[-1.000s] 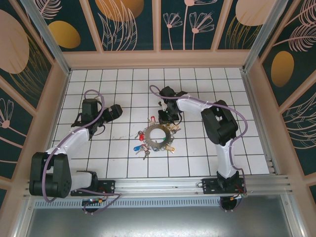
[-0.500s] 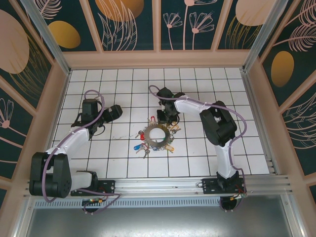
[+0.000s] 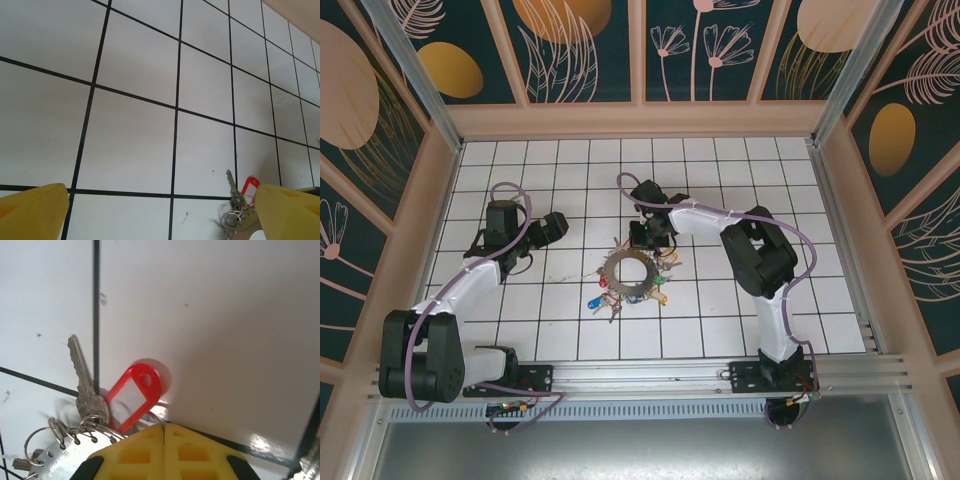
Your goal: Put the keys on the keyring
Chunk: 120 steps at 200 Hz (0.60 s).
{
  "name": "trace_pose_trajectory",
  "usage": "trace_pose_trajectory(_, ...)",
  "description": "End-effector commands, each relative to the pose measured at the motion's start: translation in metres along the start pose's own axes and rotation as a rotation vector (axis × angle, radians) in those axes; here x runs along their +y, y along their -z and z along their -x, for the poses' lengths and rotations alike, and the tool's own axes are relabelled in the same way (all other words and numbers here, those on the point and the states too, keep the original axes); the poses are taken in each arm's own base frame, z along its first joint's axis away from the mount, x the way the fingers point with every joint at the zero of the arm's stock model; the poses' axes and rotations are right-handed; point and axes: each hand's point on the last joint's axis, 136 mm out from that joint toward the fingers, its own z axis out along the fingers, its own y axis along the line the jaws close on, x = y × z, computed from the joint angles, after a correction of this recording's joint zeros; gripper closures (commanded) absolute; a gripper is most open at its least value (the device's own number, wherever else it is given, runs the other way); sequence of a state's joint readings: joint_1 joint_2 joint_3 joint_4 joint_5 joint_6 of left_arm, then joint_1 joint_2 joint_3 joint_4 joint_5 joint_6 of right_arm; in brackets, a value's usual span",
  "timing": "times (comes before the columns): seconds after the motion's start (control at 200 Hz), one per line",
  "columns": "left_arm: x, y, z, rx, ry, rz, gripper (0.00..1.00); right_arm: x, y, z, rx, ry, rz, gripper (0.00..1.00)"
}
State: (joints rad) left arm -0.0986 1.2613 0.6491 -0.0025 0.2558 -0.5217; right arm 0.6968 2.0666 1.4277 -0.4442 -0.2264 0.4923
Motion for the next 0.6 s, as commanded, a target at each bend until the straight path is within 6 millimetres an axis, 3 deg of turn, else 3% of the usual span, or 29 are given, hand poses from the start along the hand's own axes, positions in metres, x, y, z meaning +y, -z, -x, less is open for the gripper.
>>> trace_pose_trajectory(0.0, -0.011, 0.009, 0.012, -0.046, -0.018, -0.026, 0.04, 0.020, 0.016, 0.008, -0.056, 0.072, 0.077, 0.99)
trace_pose_trajectory(0.255, -0.041, 0.013, 0.012, -0.045, -0.015, -0.189, 0.05, 0.041, 0.069, 0.020, -0.300, 0.204, 0.213, 1.00)
trace_pose_trajectory(0.435, -0.062, 0.024, 0.025, -0.108, -0.033, -0.302, 0.07, 0.054, 0.084, 0.012, -0.388, 0.341, 0.301, 1.00)
trace_pose_trajectory(0.596, -0.087, 0.019, 0.011, -0.073, -0.084, -0.454, 0.12, 0.060, 0.099, 0.003, -0.506, 0.492, 0.341, 1.00)
